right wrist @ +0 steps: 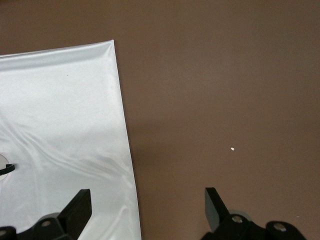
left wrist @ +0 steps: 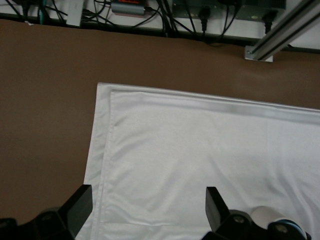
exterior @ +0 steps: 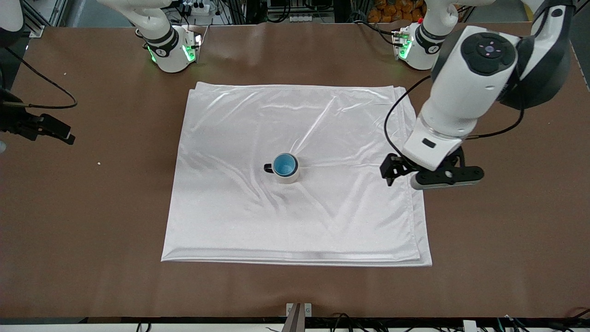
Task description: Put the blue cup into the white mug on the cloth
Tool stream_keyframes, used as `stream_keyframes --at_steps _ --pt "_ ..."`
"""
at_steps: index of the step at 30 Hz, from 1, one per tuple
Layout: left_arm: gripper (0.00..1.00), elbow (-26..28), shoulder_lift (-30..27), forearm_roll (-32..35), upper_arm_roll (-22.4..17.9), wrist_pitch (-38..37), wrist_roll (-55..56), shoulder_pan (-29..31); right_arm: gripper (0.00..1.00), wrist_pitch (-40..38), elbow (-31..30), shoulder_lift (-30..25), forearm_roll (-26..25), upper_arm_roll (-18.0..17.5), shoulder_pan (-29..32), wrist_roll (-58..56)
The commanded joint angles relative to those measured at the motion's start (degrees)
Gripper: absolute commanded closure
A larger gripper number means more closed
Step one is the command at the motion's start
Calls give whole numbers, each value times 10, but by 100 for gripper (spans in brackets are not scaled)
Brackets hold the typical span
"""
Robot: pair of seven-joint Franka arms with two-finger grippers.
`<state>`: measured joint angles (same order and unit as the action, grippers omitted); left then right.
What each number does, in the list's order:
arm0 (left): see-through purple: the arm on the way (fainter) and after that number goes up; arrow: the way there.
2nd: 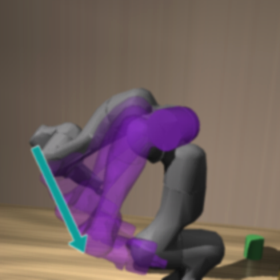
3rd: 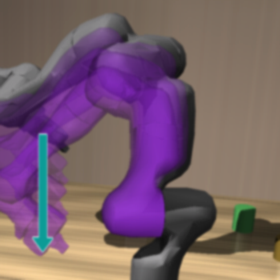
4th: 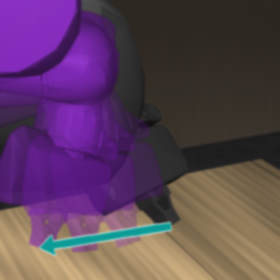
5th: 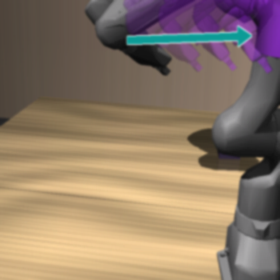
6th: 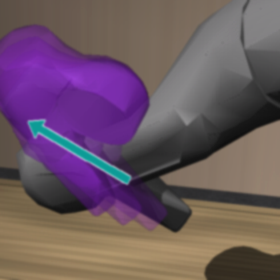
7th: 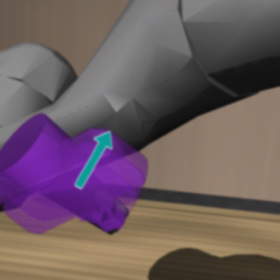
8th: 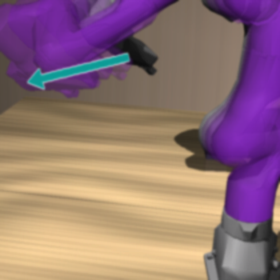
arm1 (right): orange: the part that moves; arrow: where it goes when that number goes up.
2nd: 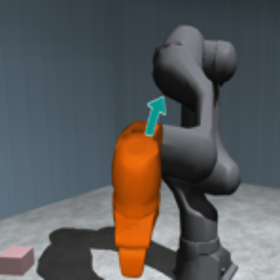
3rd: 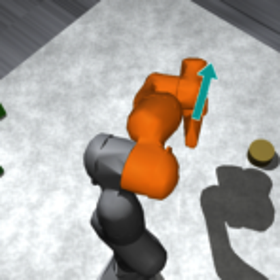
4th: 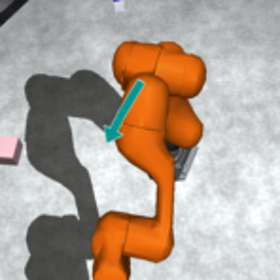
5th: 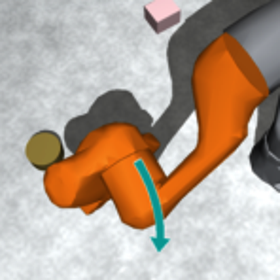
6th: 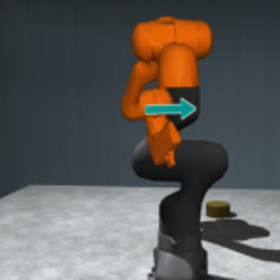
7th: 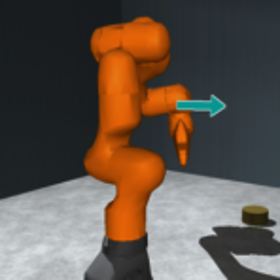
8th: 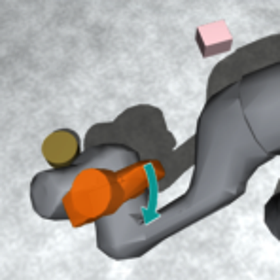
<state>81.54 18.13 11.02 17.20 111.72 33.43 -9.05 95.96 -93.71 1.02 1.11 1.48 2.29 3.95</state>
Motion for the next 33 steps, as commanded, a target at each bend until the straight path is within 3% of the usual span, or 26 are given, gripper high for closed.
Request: stream_keyframes --at_steps 1,13,17,24,29,33 --pt "0 11 -25 -11 4 -16 -13 43 0 -4 11 7 -9 -2 -1 13" --pt "0 2 -29 -13 3 -52 -63 81 0 -3 28 5 -4 1 4 3" --pt "0 2 -32 -42 2 -54 -71 89 0 2 23 1 -8 1 3 0" --pt "0 2 -45 -64 -33 -65 -109 91 0 12 -48 -51 -7 1 3 -1" --pt "0 3 -57 -87 -80 -65 -149 83 0 12 -48 -50 -10 2 3 -1" --pt "0 6 -64 -92 -89 -66 -190 85 0 14 -43 -46 -15 1 3 0"
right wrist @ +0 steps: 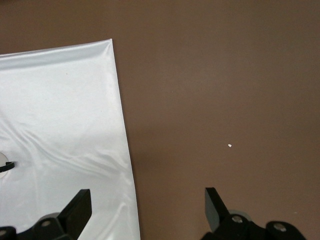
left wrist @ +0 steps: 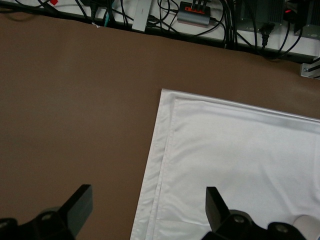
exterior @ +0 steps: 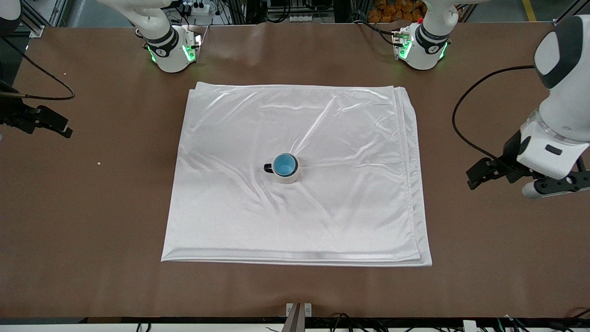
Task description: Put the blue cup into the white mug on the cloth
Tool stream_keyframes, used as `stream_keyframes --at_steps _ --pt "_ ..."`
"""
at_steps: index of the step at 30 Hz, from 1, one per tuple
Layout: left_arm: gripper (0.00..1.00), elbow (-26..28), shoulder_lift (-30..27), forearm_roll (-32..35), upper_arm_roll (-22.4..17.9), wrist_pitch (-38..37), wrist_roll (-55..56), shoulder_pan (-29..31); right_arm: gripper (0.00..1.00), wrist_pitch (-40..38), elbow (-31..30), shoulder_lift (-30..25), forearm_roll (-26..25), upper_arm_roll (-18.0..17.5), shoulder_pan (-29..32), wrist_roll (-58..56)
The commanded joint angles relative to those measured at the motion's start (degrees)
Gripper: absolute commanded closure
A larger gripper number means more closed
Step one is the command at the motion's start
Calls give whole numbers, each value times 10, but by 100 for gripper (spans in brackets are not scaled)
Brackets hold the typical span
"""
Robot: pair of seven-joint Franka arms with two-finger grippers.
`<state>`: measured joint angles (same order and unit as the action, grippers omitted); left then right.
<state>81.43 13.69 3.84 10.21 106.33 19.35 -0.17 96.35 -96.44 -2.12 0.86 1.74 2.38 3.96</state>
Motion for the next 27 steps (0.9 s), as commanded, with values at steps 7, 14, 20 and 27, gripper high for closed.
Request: stream_keyframes --at_steps 7,14,20,27 --pt "0 7 -27 -15 -29 -32 -73 -1 0 10 -1 -6 -13 -1 3 1" --pt "0 7 -31 -14 -49 -55 -130 -3 0 9 5 -3 -12 -1 7 7" --pt "0 8 -31 -8 -53 -56 -164 -2 0 9 25 7 -12 -1 4 7" --pt "0 9 -31 -2 -58 -58 -190 -3 0 9 23 9 -10 -1 4 2"
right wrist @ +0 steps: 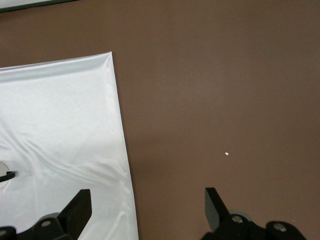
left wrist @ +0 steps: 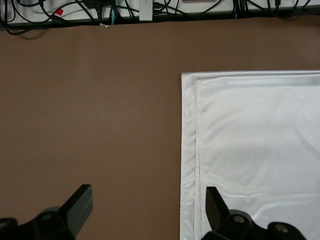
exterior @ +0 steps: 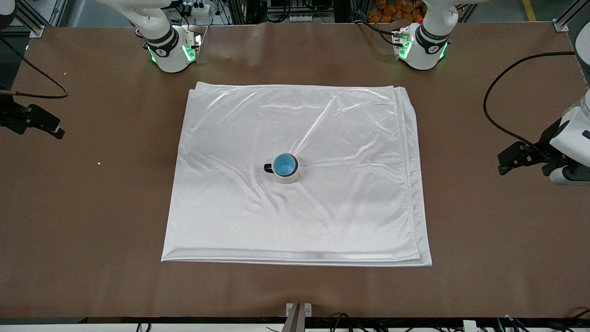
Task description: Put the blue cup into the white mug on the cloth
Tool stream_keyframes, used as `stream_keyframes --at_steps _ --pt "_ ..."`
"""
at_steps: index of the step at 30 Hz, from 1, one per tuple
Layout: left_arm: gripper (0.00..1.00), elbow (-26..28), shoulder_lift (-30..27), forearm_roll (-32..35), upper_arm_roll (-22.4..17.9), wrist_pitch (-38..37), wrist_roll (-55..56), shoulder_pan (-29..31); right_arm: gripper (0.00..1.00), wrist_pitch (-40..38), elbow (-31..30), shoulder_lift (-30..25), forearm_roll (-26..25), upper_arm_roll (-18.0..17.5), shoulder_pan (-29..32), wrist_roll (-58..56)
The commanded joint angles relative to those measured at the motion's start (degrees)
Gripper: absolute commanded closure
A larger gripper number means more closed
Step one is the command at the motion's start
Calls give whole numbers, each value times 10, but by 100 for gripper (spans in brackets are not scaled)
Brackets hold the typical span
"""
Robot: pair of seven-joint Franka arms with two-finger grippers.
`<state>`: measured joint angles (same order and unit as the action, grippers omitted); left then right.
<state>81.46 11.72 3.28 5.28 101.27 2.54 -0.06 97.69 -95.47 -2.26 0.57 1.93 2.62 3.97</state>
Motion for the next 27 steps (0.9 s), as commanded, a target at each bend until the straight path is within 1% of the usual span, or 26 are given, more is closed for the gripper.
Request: stream_keyframes --at_steps 1,12,16,27 --pt "0 9 -12 3 -10 -7 -22 -4 0 -4 13 10 -8 -3 2 2" --pt "0 8 -18 2 -11 -26 -22 -2 0 -8 13 10 -8 -3 1 0" --pt "0 11 -30 2 -11 -33 -19 -2 0 -8 13 10 -8 -3 -1 0" --pt "0 12 -41 -1 -11 -57 -16 -1 0 -8 12 10 -8 -3 0 0"
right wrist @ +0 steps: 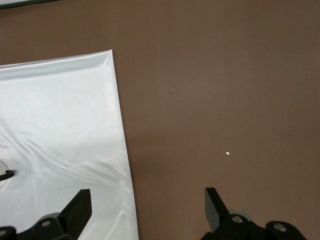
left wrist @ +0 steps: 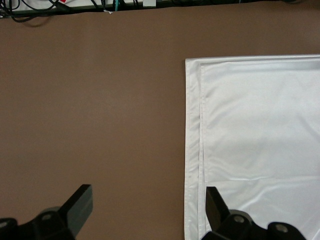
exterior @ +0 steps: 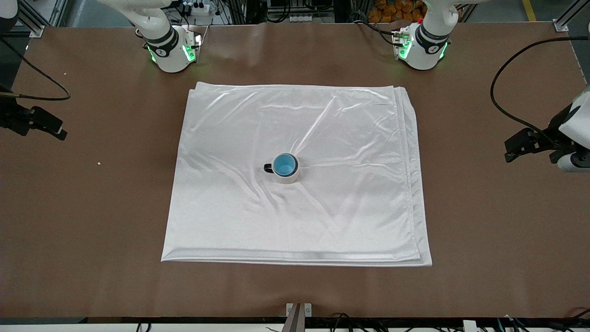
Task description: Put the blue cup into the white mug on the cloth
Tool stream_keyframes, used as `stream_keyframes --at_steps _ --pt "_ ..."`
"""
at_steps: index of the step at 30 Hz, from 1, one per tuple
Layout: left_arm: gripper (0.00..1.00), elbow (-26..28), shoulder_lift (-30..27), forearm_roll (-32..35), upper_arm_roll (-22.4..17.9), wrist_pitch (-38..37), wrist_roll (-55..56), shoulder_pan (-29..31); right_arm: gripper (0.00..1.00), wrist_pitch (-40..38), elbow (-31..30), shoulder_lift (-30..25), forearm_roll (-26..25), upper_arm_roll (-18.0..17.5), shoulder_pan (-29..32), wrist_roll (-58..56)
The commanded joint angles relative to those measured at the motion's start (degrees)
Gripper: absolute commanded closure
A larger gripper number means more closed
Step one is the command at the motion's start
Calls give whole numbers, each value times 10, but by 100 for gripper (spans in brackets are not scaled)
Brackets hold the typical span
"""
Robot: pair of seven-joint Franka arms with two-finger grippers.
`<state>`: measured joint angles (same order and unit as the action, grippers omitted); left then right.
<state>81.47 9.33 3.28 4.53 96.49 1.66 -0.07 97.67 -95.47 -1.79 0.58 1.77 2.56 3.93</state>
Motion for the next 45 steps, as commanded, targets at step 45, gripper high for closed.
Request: stream_keyframes --at_steps 45 --pt "0 19 -33 -6 -2 -10 -12 0 0 -14 11 5 -9 -1 1 0"
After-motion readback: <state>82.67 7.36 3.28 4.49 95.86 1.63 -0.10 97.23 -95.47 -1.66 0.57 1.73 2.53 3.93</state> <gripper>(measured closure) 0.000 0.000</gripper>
